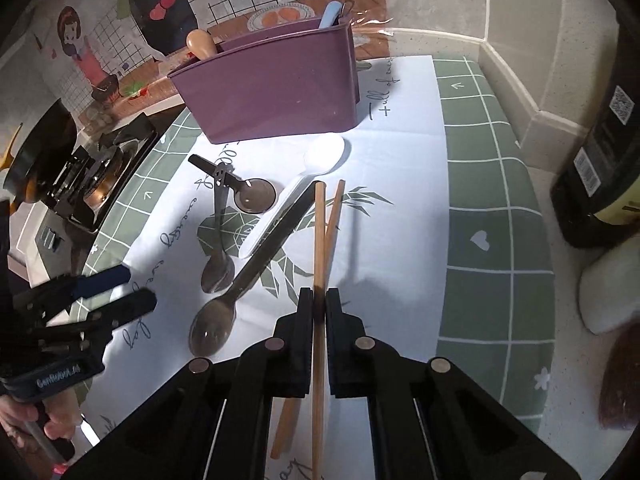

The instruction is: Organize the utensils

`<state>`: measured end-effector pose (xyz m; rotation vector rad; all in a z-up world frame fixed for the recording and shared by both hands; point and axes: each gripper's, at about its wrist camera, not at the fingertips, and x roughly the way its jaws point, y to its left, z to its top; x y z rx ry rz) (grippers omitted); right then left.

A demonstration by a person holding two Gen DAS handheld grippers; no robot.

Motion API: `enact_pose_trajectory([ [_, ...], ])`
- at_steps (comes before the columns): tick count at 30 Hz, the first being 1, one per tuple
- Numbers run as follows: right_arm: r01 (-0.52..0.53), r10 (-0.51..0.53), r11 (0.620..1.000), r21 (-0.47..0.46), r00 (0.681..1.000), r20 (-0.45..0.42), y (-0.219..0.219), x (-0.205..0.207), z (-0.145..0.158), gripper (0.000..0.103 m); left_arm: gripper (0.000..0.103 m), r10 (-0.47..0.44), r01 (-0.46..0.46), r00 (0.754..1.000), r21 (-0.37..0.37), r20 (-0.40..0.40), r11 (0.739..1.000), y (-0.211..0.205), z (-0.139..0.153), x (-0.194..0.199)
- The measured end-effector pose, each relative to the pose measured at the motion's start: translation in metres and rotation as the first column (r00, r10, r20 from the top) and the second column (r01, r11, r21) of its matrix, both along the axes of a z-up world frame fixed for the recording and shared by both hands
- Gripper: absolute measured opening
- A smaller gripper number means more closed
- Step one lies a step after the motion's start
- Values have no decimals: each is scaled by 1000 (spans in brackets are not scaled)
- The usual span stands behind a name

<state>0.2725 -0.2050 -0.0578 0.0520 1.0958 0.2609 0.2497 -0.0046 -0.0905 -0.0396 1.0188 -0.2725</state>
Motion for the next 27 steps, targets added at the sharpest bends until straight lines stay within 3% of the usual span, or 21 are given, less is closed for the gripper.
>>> enact_pose_trajectory([
  [6,28,-28,999,14,1000,-10,-10,-7,-1,6,55,-59,56,998,-65,-33,996,-17,1,10],
  [13,60,-59,997,42,998,-29,-25,-15,-4,6,54,-199,198,980,-44,-28,979,-60,-9,-1],
  [19,76,-74,996,54,997,-36,-34,-22,-7,6,53,-196,196,981,30,-1,980,-72,-14,-2],
  [27,71,-69,995,63,997,-43,-33,-26,-9,6,33,-162,161,987,89,7,983,-68,-21,-2],
])
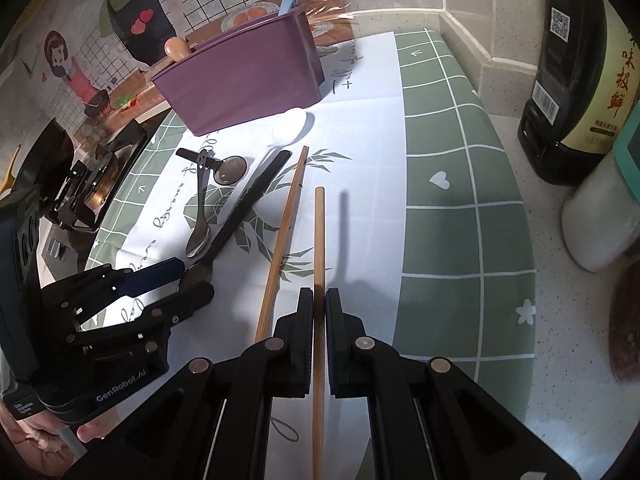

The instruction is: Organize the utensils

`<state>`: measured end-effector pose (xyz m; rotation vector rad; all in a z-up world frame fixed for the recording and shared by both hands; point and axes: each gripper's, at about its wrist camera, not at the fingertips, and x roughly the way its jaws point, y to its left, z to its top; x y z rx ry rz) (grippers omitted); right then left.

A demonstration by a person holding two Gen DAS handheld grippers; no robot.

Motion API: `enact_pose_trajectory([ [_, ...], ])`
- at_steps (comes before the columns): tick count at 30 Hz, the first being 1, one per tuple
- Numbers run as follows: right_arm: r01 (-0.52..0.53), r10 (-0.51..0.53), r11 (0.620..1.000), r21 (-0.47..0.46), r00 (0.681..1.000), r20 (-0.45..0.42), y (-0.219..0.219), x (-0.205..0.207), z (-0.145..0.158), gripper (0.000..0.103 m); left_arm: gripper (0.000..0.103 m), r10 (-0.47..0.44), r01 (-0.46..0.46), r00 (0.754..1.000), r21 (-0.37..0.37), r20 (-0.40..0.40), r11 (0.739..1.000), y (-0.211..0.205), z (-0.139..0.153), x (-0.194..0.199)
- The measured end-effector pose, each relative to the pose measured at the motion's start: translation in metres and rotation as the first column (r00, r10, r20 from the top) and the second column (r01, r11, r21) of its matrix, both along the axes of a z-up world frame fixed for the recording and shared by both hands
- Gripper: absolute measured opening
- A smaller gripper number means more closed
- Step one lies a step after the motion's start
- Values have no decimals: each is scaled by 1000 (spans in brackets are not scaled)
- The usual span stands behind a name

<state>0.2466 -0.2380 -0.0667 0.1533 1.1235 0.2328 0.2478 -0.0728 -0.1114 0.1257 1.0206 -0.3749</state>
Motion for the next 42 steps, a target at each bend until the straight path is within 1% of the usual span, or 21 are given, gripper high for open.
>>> enact_pose_trajectory([
  [4,-8,8,1000,-1,1000,-3,3,1,1,6,33,-2,3,1000,-21,10,1000,5,3,-1],
  [8,-22,22,1000,2,1000,6,9,1,4,6,32,4,-2,999,-47,40,999,15,13,-5],
  [11,-29,29,1000,11,1000,7,13,2,6,6,32,9,-2,996,-79,83,997,26,26,-12],
  [15,-37,37,999,15,999,-4,18,5,2,6,32,40,-23,989,-116,144,993,46,42,-22],
  [21,-29,30,999,30,999,-23,21,12,-5,6,32,94,-64,978,-160,187,985,70,62,-28],
  [27,-41,41,999,32,999,-15,26,13,-2,6,30,109,-68,967,-177,232,982,80,82,-29],
  [29,-41,41,999,34,999,-10,27,13,0,6,27,111,-67,963,-178,245,982,80,87,-28],
  [30,-41,41,999,35,999,-8,26,14,1,6,21,109,-66,962,-178,248,982,80,88,-27],
  [31,-40,40,999,35,999,-5,26,15,2,6,11,108,-65,962,-176,250,982,80,89,-27],
  [34,-38,37,999,35,999,9,26,16,6,6,11,106,-64,960,-167,259,984,79,93,-24],
  [37,-39,39,999,9,999,20,26,17,8,6,11,113,-73,960,-162,256,984,80,93,-22],
  [40,-40,40,999,-20,999,6,26,21,3,6,11,127,-92,964,-155,235,984,86,88,-19],
  [42,-38,38,998,-42,999,-10,25,24,-2,6,12,131,-103,972,-149,196,983,90,78,-16],
])
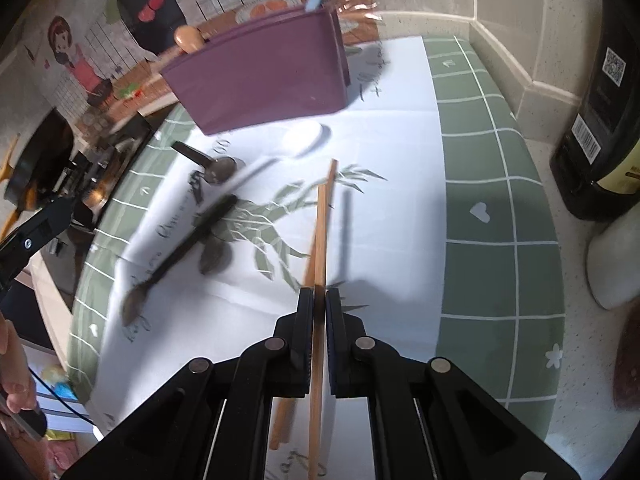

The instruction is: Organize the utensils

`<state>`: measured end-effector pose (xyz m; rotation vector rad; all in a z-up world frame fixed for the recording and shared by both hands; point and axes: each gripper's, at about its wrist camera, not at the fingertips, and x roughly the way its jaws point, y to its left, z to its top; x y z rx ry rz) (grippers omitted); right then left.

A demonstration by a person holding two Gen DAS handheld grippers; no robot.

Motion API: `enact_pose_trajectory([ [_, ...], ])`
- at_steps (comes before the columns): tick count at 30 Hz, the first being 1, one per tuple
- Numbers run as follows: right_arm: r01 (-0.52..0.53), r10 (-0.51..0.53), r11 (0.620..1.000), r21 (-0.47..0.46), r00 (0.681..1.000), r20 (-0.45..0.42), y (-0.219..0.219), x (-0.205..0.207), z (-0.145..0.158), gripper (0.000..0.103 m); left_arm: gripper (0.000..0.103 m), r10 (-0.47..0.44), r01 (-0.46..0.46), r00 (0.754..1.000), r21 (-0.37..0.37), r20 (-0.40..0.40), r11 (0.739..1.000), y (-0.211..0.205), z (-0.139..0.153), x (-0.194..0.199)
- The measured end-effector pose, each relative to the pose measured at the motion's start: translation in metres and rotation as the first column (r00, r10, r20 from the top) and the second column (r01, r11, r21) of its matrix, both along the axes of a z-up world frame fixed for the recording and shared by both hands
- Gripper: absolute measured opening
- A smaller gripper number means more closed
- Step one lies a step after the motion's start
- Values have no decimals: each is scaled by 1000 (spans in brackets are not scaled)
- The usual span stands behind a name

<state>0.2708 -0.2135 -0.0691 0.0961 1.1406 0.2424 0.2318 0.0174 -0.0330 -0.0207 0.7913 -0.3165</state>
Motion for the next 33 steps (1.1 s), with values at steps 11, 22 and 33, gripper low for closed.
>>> enact_pose_trajectory([
  [11,2,-2,998,-69,1000,11,-3,3,-1,47,25,13,-15,988,-11,-154,1000,10,-47,7],
  [22,32,-30,998,-57,999,45,-16,-3,7,62,60,-325,338,939,127,-114,932,-102,-38,95],
  [33,40,-35,996,-85,998,61,-31,-12,16,62,51,-295,341,928,202,-226,918,-153,-80,162],
])
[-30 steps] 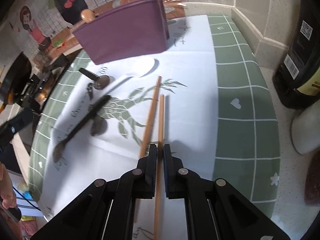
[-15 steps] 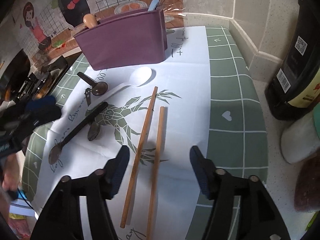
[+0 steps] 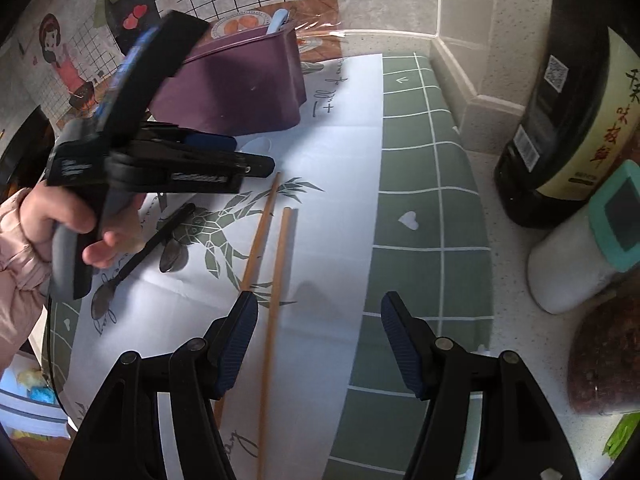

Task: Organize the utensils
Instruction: 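Grasp the white plastic spoon with the left tool while the right tool releases the chopstick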

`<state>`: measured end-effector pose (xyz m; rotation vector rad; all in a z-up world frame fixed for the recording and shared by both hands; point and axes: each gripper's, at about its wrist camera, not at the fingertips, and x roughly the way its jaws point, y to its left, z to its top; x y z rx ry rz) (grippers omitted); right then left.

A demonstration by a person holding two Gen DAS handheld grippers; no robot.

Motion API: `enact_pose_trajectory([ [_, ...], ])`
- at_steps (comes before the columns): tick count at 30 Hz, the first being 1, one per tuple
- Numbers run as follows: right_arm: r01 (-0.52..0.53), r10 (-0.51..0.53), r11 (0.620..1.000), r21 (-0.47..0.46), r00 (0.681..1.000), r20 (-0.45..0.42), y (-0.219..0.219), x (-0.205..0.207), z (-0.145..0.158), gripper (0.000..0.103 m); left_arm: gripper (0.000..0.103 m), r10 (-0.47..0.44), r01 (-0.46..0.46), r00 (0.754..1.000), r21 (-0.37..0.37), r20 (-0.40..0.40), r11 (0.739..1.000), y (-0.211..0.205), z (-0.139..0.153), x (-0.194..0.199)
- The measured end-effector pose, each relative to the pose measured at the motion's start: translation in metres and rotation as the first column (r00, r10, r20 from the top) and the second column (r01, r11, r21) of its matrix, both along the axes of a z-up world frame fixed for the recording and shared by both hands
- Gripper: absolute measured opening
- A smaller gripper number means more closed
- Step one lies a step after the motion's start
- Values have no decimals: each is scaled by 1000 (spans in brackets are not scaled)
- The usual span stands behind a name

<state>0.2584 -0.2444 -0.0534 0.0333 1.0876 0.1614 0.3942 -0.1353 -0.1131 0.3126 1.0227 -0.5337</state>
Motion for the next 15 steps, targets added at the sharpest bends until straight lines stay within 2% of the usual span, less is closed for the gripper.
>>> enact_pose_trajectory([
  [2,-5,5,1000,18,1000,-9,-2,-1,-1,62,37,20,-20,1000,-7,-4,1000,-2,1,4],
  [3,-5,5,1000,23,1000,-13,-3,0,-2,62,35,22,-22,1000,-11,-2,1000,-3,1,5],
  [7,1,-1,1000,17,1000,-14,-3,3,-4,62,35,28,-27,1000,-45,13,999,8,5,-5],
  [12,-14,16,999,46,999,-36,9,16,-10,64,35,119,-114,993,-148,24,982,48,27,-31],
  [13,-19,20,999,32,999,-34,14,20,-11,63,35,140,-134,990,-163,30,977,56,32,-39],
  [15,-24,24,1000,5,999,-36,22,28,-16,50,35,189,-179,982,-203,31,963,77,42,-54],
])
